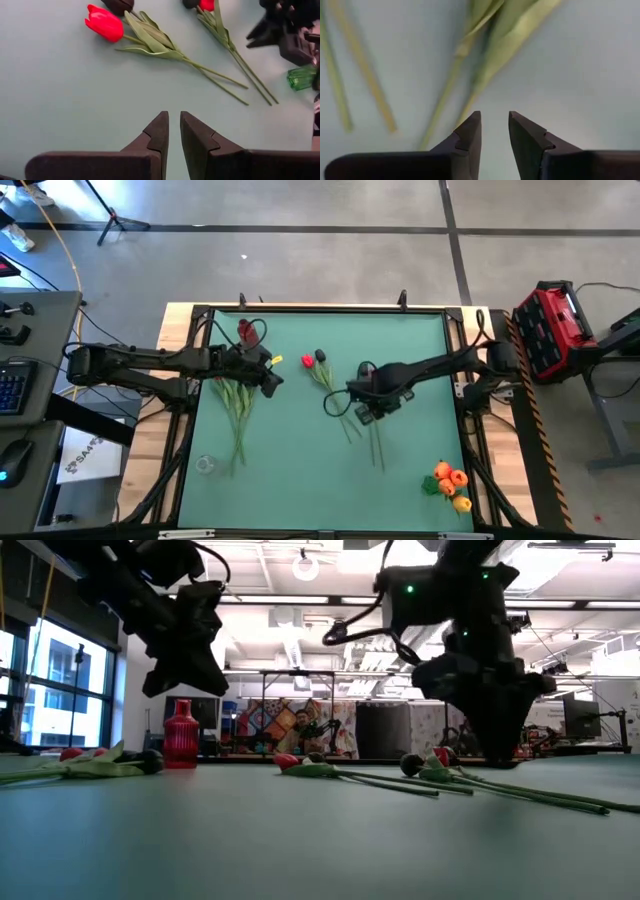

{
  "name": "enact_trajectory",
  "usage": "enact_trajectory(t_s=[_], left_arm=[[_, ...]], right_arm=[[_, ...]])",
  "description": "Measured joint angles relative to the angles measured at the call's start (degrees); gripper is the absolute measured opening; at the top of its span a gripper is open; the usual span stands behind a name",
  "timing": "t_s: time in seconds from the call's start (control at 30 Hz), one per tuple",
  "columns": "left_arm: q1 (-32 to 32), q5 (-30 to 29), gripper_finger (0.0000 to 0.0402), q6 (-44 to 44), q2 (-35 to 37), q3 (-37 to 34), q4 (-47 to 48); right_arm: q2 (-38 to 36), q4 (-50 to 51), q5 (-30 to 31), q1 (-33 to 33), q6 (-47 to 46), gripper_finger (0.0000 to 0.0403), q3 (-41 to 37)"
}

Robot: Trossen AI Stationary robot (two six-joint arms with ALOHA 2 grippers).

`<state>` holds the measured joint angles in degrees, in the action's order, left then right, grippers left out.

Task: Sort flowers into vase by color
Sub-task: Put the red flower into the transparent vase

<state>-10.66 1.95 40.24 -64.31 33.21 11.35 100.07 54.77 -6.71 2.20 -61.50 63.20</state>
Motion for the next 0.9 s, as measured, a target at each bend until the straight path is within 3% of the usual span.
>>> enact_trajectory(t_s=[0.1, 0.33, 0.63, 0.9], left_arm=[[-0.3, -1.2, 0.0034, 0.0, 0.0, 0.0, -0.1], [-1.1, -1.8, 0.0034, 0.2, 0.0, 0.0, -0.9], [-1.0, -1.8, 0.0034, 1.1, 0.0, 0.0, -0.9], [-1.0, -4.0, 0.0034, 1.1, 0.0, 0.0, -0.9]], right_arm=[[1.3, -0.2, 1.8, 2.5, -2.0, 0.0078, -1.1], [1.9, -10.8, -1.7, 2.7, -4.0, 0.0088, -4.3], [-0.3, -10.3, -3.9, 2.7, -5.0, 0.0124, -3.2], [0.3, -11.0, 2.3, 2.3, -6.7, 0.0130, -3.2]])
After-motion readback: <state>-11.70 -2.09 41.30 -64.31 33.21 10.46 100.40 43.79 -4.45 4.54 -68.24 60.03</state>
